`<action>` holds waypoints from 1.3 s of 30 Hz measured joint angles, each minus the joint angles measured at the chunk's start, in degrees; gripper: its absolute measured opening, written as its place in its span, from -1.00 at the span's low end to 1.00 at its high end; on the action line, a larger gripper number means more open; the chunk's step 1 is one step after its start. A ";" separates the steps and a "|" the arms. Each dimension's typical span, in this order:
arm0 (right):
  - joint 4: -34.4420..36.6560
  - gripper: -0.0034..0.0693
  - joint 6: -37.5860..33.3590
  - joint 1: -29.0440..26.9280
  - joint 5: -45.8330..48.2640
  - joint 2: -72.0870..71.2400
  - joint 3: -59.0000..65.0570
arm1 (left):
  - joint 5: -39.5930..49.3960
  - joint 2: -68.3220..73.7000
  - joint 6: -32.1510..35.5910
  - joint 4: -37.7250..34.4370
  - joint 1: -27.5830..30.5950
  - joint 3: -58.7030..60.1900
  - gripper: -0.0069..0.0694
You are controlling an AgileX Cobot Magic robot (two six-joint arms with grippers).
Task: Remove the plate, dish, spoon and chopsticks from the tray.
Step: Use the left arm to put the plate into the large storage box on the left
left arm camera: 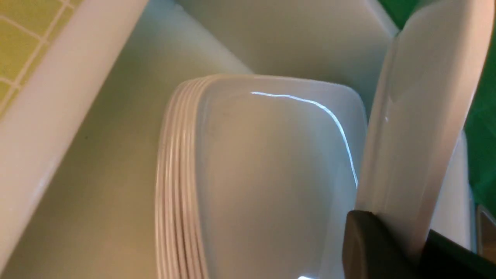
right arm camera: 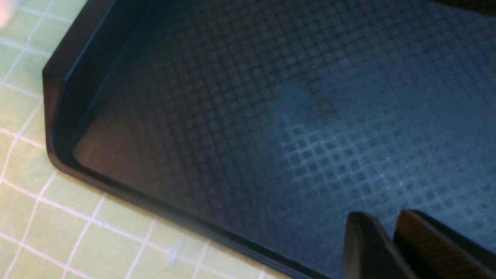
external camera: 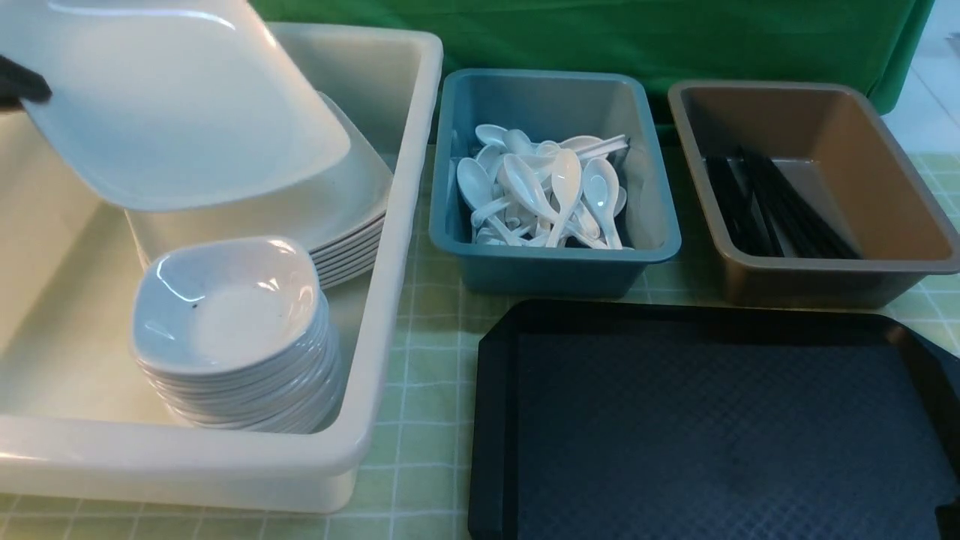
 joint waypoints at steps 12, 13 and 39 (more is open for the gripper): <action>0.00 -0.56 3.24 0.00 -2.06 0.06 0.00 | 0.84 8.99 5.09 -4.69 -0.97 -0.78 -0.79; 0.00 -0.56 3.64 0.00 -2.23 0.06 0.00 | 1.97 9.66 5.16 -4.42 -1.06 -1.52 -0.79; -0.56 -0.53 4.45 0.00 -1.18 0.06 -3.12 | 9.11 11.86 -1.60 9.29 -4.45 -9.22 0.19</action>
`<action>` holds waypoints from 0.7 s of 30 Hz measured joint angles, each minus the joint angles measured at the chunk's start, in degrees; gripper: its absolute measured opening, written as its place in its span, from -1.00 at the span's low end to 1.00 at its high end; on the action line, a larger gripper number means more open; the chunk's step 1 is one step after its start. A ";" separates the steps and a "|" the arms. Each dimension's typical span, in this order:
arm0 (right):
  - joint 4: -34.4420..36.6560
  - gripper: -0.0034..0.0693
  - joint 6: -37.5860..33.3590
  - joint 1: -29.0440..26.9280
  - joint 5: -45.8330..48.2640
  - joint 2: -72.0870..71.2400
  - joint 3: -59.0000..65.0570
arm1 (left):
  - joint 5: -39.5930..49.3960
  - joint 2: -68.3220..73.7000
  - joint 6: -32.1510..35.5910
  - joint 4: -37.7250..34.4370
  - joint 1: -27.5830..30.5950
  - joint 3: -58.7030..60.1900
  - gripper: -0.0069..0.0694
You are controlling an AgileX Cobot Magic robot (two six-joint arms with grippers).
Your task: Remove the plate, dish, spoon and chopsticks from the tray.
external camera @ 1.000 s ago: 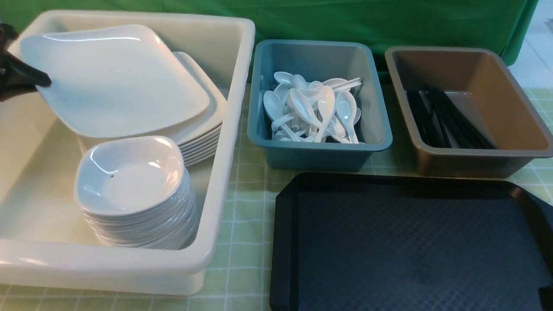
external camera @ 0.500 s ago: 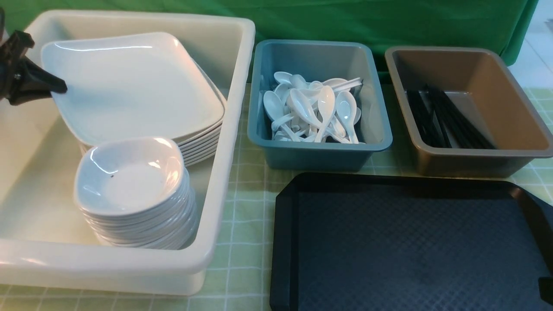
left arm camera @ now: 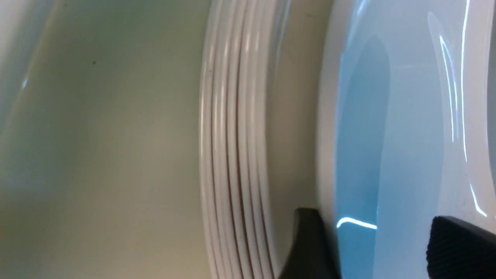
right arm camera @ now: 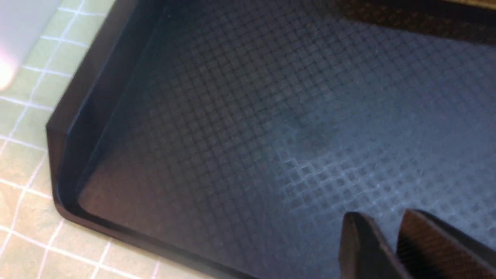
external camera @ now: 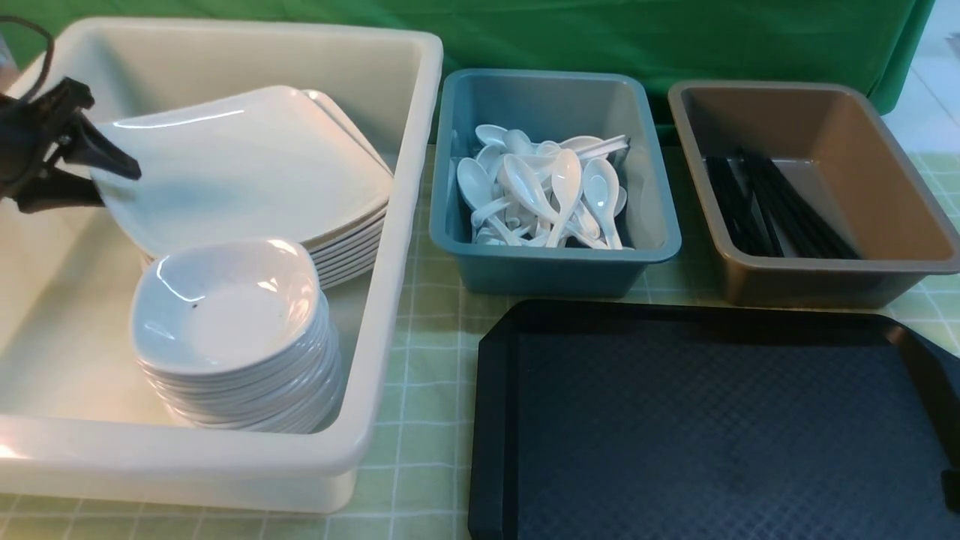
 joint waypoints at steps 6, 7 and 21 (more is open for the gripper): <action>-6.05 -0.53 0.00 0.00 7.58 0.00 -8.98 | 7.45 -0.06 -1.92 1.07 0.56 -10.72 0.40; -8.04 -0.53 0.00 0.00 9.87 0.00 -11.47 | 7.90 -0.31 -3.15 1.39 0.56 -13.16 0.40; -22.26 -0.82 2.51 0.00 19.94 -3.46 -19.27 | 8.72 -3.61 -9.88 2.59 -1.82 -20.10 -0.77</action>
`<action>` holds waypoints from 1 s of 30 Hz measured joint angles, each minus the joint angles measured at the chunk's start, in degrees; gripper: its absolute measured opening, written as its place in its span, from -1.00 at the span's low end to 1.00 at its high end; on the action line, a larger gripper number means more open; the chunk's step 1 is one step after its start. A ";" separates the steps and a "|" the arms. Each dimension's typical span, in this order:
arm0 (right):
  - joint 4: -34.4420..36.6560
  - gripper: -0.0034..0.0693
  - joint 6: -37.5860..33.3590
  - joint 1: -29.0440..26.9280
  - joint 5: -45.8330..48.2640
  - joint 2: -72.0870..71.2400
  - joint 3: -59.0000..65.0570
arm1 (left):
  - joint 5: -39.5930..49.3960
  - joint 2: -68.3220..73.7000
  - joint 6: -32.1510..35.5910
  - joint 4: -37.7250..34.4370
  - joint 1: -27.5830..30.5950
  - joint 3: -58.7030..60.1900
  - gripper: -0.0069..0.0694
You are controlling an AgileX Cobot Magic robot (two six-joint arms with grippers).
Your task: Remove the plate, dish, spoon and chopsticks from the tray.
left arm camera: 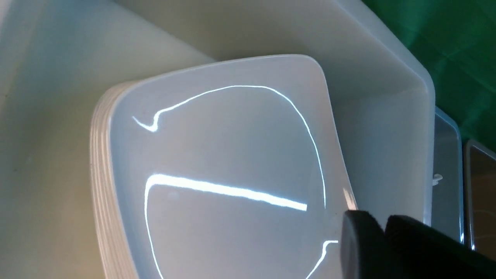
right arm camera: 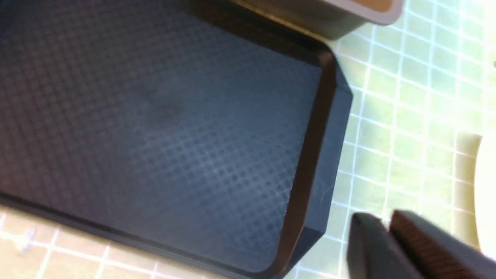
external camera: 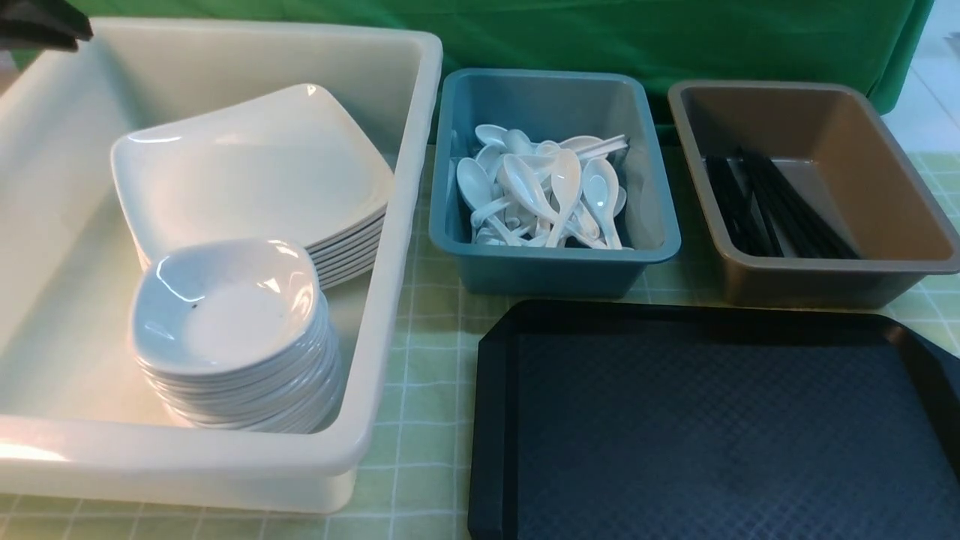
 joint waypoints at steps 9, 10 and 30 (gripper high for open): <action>-0.09 -0.91 4.68 0.00 -8.94 -15.31 11.46 | 0.13 -5.77 1.17 4.52 -3.70 -0.12 -0.85; 0.54 -0.91 4.94 0.00 -13.18 -18.17 14.59 | 0.18 -6.04 1.21 4.83 -4.02 -0.12 -0.85; 6.45 -0.82 5.00 0.00 -51.58 -23.64 37.29 | 0.25 -12.41 0.68 5.08 -7.02 -0.12 -0.85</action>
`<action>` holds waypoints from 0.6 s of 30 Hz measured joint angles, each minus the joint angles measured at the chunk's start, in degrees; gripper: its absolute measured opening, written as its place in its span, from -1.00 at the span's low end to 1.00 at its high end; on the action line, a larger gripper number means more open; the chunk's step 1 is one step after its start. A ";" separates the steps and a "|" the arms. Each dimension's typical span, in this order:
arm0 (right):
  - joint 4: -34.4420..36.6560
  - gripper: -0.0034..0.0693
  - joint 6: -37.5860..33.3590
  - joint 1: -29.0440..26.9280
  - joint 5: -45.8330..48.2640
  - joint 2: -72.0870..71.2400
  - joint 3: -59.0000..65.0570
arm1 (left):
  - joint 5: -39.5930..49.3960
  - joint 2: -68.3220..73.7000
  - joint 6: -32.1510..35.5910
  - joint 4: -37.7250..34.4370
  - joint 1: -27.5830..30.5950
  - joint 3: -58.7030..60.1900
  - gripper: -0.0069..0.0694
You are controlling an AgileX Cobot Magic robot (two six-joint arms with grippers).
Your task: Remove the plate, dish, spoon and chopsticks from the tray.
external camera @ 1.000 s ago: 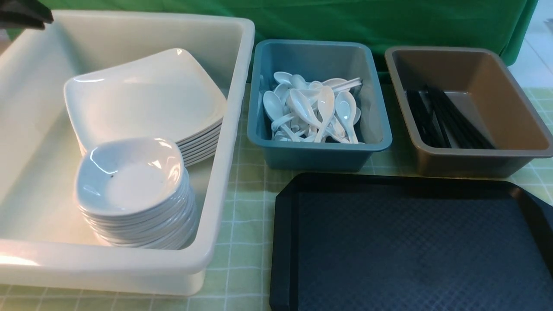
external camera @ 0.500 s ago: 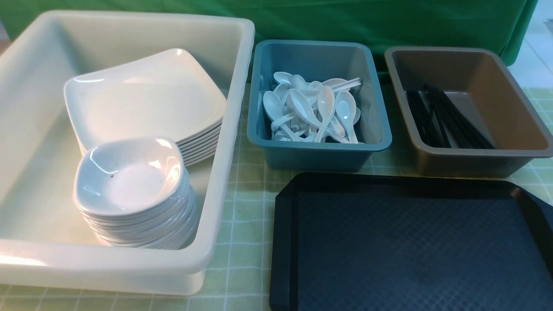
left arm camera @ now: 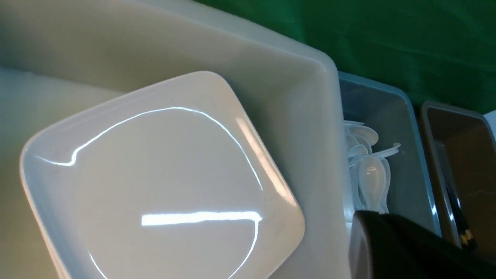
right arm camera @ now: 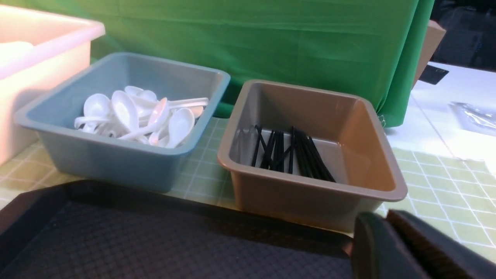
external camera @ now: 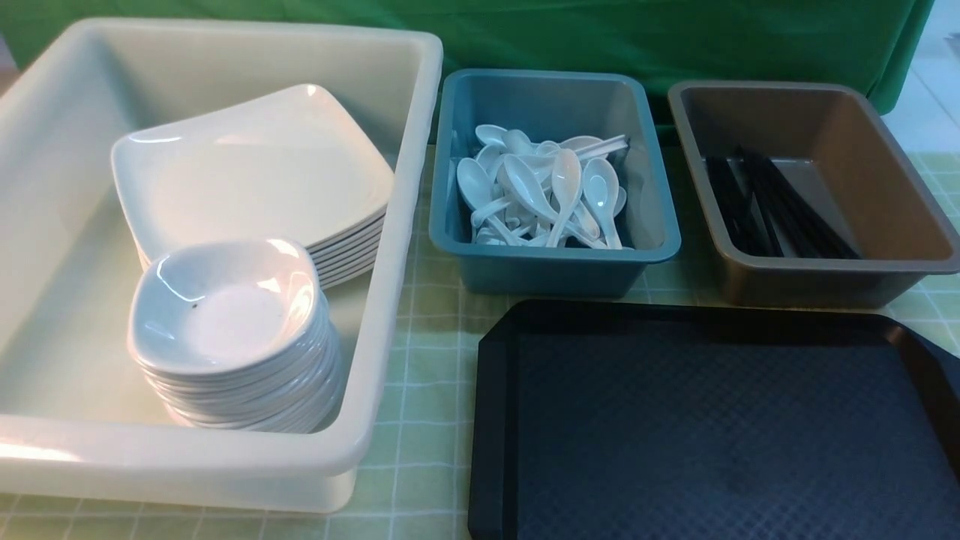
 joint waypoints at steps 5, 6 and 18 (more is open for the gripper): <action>0.00 -0.80 0.04 0.00 -0.11 0.00 0.00 | 0.00 -5.25 0.50 2.12 -1.38 0.00 -0.85; 0.00 -0.79 0.04 0.00 -0.11 0.00 0.00 | 0.01 -6.28 0.50 3.17 -1.86 0.00 -0.85; -0.31 -0.71 0.04 -0.02 -2.87 -0.21 2.27 | 0.03 -19.76 0.09 9.13 -6.35 12.30 -0.85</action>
